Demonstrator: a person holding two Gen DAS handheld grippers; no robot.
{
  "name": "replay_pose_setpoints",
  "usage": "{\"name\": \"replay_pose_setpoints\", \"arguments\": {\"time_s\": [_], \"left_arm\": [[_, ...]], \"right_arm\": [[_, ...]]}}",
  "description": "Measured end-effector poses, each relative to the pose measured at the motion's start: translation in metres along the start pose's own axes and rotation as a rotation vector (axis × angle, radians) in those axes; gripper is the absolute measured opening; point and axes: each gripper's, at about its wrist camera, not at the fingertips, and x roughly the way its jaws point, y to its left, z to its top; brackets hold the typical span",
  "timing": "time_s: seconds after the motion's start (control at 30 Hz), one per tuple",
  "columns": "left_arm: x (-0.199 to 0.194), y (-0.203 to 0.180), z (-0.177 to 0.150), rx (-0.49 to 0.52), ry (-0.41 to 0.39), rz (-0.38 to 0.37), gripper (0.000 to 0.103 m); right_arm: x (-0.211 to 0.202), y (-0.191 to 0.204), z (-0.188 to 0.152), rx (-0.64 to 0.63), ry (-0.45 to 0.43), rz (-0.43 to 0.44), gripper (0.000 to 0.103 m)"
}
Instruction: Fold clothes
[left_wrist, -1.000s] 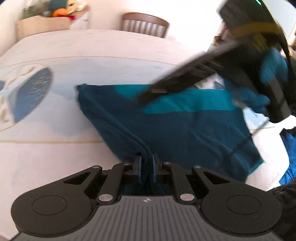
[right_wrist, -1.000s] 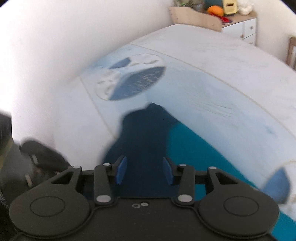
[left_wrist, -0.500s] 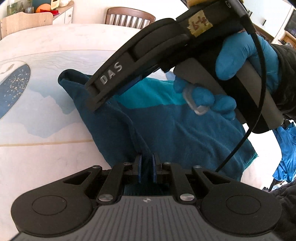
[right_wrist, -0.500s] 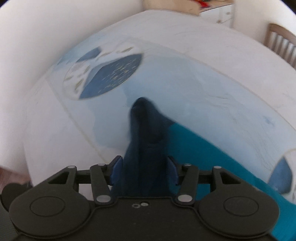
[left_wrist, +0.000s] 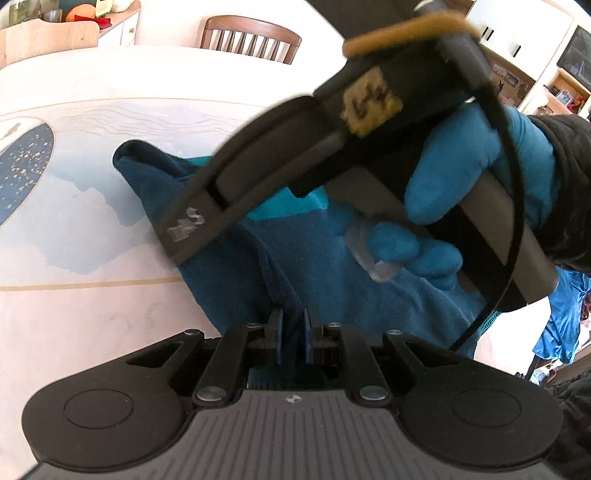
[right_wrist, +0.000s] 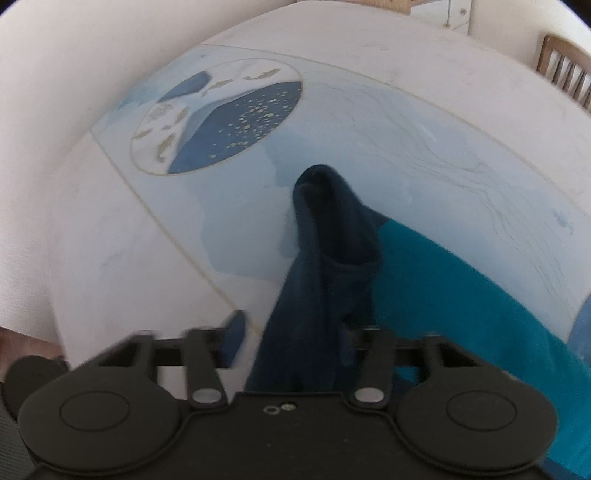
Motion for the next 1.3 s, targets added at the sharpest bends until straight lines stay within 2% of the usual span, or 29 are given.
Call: {"name": "replay_pose_setpoints", "arguments": {"time_s": [0.17,0.37,0.53,0.8,0.87,0.93,1.1,1.2,1.3], "left_arm": [[-0.007,-0.010,0.004,0.038,-0.012,-0.043,0.010],[-0.005,-0.055,0.025,0.124,-0.044,-0.133,0.010],[0.027,-0.108,0.042,0.195,-0.021,-0.189,0.010],[0.088,-0.189,0.063,0.298,0.042,-0.258,0.010],[0.104,-0.208,0.067,0.320,0.061,-0.271,0.010],[0.127,-0.231,0.058,0.331,0.081,-0.262,0.010],[0.163,-0.241,0.057,0.304,0.146,-0.215,0.010],[0.163,-0.240,0.060,0.289,0.154,-0.218,0.012],[0.149,-0.234,0.066,0.286,0.154,-0.244,0.013]], "right_arm": [[-0.028,-0.019,-0.012,0.085,-0.052,0.039,0.103],[-0.078,-0.058,-0.033,0.204,-0.138,0.084,0.103],[-0.125,-0.121,-0.076,0.334,-0.210,0.118,0.103],[-0.170,-0.217,-0.157,0.508,-0.256,0.067,0.103],[-0.171,-0.235,-0.172,0.539,-0.252,0.059,0.103],[-0.167,-0.250,-0.185,0.558,-0.243,0.050,0.103],[-0.141,-0.271,-0.198,0.554,-0.203,0.024,0.103],[-0.121,-0.280,-0.201,0.557,-0.176,0.014,0.103],[-0.118,-0.278,-0.204,0.529,-0.192,0.016,0.103]]}}
